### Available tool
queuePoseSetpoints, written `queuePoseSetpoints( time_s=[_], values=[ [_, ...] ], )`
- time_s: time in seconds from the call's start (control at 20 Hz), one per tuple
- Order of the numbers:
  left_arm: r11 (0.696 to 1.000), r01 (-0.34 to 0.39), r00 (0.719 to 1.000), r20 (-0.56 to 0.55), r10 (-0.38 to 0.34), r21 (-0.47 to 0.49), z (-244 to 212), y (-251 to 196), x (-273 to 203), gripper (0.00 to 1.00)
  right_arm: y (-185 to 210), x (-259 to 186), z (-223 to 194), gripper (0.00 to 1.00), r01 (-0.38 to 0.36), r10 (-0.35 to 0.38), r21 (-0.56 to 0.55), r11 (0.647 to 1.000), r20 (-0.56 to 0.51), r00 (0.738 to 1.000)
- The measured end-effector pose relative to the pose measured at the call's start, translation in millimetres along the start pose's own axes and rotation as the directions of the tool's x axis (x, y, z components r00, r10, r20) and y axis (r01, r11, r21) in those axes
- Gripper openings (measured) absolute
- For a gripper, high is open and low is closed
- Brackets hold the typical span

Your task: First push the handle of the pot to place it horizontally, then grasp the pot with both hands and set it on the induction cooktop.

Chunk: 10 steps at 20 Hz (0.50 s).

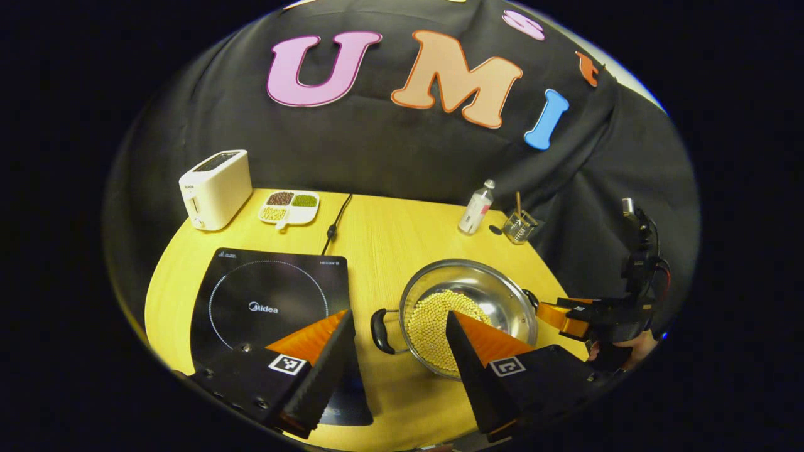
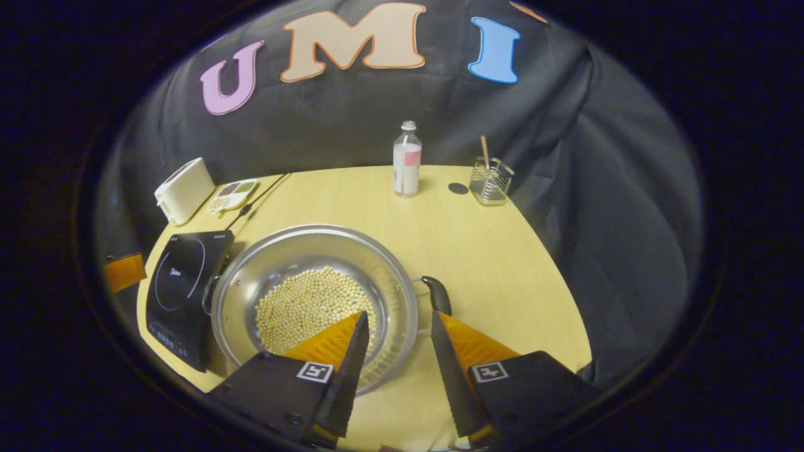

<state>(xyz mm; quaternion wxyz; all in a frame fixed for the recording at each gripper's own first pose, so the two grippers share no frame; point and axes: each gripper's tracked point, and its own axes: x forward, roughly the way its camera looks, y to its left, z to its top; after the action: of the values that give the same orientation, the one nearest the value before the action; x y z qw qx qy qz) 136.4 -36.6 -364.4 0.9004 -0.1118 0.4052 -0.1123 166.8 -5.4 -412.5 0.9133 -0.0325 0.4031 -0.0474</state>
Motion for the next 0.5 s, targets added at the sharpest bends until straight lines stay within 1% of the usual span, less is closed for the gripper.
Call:
queuePoseSetpoints(
  time_s=[0.05,0.1,0.15,0.25,0.35,0.45,0.5],
  values=[
    [1.0,-0.028,0.999,-0.015,0.028,-0.006,-5,-2,8,0.9,-6,8,1,0.64,-0.007,0.007,-0.02,1.0,0.005,1.0],
    [0.999,-0.054,0.998,-0.026,0.053,-0.009,-9,-3,16,0.9,-10,15,0,0.71,-0.017,0.017,-0.032,0.999,0.001,1.0],
    [0.997,-0.082,0.996,-0.038,0.081,-0.01,-13,-3,24,0.9,-12,23,-2,0.74,-0.027,0.027,-0.036,0.999,-0.012,1.0],
    [0.994,-0.11,0.991,-0.07,0.11,0.001,-24,-3,39,0.9,-18,36,-5,0.75,-0.05,0.05,-0.011,0.999,-0.029,0.998],
    [0.99,-0.138,0.982,-0.125,0.139,0.011,-43,1,53,0.9,-22,49,-11,0.75,-0.071,0.071,0.002,0.997,-0.054,0.996],
    [0.988,-0.154,0.974,-0.172,0.15,-0.011,-58,1,68,0.87,-20,59,-21,0.75,-0.106,0.108,0.022,0.994,-0.099,0.989],
    [0.987,-0.162,0.971,-0.183,0.156,-0.017,-62,3,73,0.92,-21,64,-25,0.76,-0.114,0.117,0.033,0.993,-0.116,0.986]
  ],
)
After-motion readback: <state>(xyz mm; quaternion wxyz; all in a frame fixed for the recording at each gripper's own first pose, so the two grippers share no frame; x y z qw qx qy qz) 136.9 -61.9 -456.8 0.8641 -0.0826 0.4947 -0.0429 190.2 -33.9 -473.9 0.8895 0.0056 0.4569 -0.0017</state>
